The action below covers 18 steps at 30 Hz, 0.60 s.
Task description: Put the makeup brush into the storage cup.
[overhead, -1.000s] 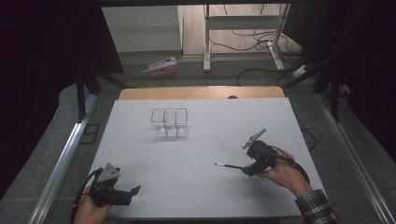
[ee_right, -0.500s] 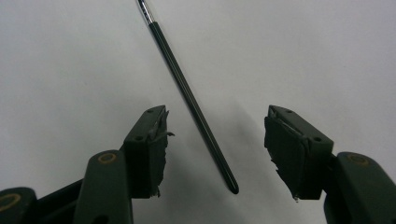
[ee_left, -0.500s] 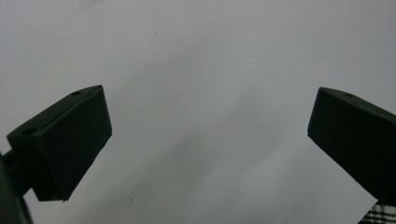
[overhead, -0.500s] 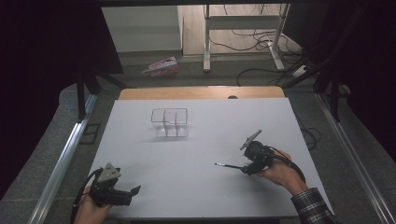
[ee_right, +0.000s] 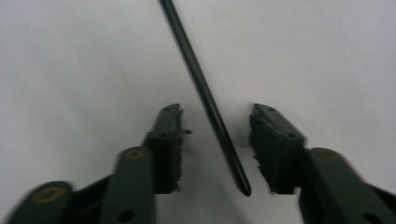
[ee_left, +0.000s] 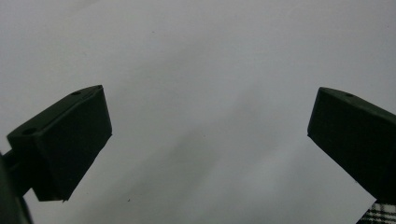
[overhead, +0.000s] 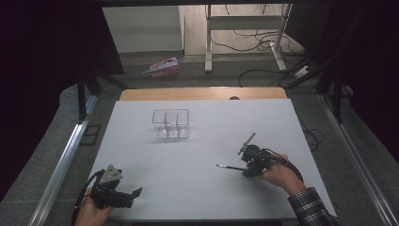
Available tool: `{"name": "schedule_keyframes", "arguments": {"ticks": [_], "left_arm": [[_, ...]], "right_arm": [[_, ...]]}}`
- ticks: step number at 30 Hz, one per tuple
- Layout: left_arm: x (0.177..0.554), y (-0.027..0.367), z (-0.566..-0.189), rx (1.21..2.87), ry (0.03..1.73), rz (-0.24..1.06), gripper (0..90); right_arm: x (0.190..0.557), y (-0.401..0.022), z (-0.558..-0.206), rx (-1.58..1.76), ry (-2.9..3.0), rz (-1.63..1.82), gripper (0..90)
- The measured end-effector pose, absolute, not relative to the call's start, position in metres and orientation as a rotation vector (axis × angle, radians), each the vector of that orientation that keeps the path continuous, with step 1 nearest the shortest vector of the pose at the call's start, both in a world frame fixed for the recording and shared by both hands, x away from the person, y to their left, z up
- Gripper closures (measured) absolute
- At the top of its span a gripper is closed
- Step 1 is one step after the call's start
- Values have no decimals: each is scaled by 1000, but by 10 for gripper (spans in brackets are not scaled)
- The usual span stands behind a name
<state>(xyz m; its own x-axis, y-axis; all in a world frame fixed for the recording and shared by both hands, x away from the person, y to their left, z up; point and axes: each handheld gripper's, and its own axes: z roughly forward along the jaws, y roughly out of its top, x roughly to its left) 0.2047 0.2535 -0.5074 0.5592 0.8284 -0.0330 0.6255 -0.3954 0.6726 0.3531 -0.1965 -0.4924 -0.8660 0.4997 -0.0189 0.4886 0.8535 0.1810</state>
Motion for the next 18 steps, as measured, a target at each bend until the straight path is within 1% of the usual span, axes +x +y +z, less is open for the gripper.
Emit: {"name": "schedule_keyframes", "arguments": {"ticks": [1,2,3,8,18], "left_arm": [[205,253,-507,2152,1161,408,2],[204,253,-507,2151,1160,408,2],[204,254,-507,2151,1159,408,2],[205,254,-507,2149,1159,406,3],[205,254,-506,2139,1169,409,4]], "right_arm": [[353,-196,-492,790,2961,263,718],[353,-194,-492,777,2971,247,796],[354,-192,-492,770,2995,219,854],[354,-189,-492,809,2979,196,857],[352,-205,-492,878,2971,374,856]]}}
